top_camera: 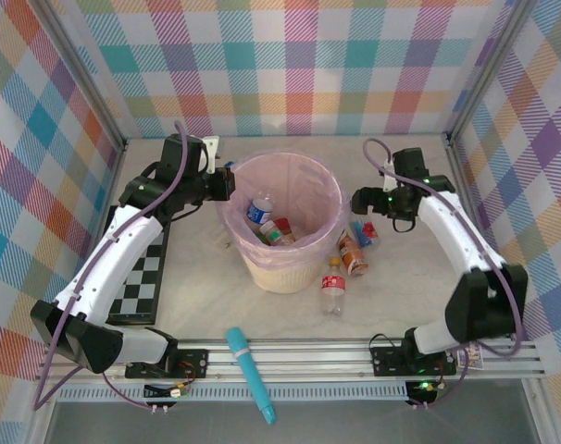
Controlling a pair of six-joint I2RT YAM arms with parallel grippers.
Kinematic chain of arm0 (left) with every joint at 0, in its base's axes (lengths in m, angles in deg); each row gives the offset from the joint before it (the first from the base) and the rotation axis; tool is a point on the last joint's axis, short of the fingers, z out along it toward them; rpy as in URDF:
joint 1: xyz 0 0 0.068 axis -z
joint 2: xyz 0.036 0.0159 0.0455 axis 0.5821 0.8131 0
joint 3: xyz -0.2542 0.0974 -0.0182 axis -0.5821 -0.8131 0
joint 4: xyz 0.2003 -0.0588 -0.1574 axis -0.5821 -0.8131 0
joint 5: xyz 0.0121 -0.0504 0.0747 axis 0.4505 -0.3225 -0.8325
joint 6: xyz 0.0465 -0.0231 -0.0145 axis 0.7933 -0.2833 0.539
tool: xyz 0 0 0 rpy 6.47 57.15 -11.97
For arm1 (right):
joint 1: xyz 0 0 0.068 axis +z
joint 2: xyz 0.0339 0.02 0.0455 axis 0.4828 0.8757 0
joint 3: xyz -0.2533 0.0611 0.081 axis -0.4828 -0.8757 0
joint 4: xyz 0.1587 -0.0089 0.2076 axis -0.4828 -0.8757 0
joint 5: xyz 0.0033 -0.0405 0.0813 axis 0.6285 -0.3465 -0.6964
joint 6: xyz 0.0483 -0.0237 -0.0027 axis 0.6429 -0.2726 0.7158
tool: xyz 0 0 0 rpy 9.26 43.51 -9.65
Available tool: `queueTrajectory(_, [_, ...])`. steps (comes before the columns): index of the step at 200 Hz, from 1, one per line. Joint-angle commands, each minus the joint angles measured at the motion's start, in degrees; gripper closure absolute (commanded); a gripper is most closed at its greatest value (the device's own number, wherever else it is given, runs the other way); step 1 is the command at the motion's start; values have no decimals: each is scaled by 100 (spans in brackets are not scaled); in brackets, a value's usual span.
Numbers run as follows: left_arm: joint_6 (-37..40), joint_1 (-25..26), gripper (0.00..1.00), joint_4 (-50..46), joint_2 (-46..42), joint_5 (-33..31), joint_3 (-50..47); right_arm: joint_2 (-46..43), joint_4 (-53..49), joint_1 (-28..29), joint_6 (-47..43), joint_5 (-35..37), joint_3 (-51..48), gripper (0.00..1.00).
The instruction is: Put the plastic bottles in the bin
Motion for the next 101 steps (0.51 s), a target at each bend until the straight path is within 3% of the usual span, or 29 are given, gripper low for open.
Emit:
queueTrajectory(1, [-87,27,100,192,-178,195,17,534,401,-71,-20,-269,-104,3])
queueTrajectory(34, [-86,27,100,177,-167,163,46,1109,745,-72,106,-410,-217,3])
queueTrajectory(101, [-56,27,100,229,-105,169,18,1750,811,-121,402,55,-211,6])
